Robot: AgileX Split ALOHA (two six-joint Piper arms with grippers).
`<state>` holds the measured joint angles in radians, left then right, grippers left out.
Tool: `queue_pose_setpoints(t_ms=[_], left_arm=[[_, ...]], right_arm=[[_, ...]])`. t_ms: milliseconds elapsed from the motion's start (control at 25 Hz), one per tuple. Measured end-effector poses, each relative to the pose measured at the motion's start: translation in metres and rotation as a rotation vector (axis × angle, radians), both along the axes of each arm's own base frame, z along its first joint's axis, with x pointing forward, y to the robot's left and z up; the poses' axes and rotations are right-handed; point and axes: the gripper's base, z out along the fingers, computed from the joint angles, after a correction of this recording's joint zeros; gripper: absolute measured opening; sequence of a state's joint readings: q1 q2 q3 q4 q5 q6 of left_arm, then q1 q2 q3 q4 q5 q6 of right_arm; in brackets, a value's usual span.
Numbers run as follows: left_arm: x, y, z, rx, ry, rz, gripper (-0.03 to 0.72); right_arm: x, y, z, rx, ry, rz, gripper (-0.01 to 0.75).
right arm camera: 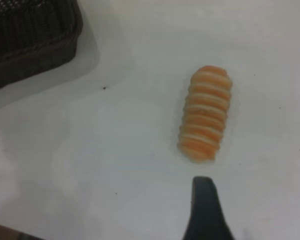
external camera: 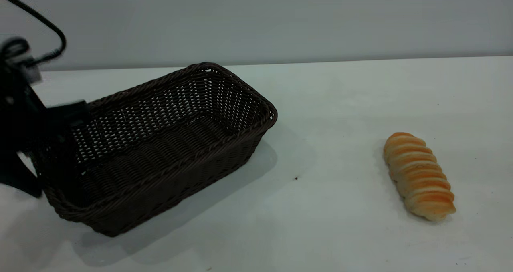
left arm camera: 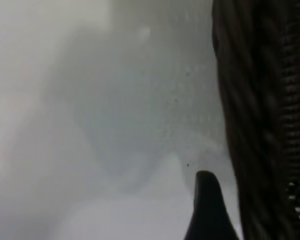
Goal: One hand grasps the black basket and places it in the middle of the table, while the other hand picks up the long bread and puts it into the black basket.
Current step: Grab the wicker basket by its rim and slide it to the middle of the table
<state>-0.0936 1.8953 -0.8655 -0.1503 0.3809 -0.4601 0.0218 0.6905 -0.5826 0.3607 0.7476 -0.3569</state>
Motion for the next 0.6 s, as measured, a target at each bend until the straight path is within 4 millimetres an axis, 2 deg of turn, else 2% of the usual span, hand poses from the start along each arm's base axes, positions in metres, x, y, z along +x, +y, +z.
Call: queue_pose_setpoints(t_ms=[200,280,360,520,600], left_arm=[[0.003,0.000,-0.026,0.003,0.024,0.017,0.554],[0.005,0.000,-0.031,0.005,0.007,0.021,0.524],[0.007,0.000,-0.033,0.005,-0.011,0.026,0.452],[0.012,-0.001,-0.033,-0.019,-0.059,0.096,0.142],[0.015,-0.002,-0.030,-0.026,-0.079,0.103,0.135]], right_arm=[[0.000,0.000,0.000,0.000,0.000,0.000,0.510],[0.000,0.000,0.000,0.000,0.000,0.000,0.510],[0.000,0.000,0.000,0.000,0.002,0.001,0.510],[0.000,0.000,0.000,0.000,0.003,0.001,0.510],[0.000,0.000,0.000,0.000,0.003,0.001,0.510]])
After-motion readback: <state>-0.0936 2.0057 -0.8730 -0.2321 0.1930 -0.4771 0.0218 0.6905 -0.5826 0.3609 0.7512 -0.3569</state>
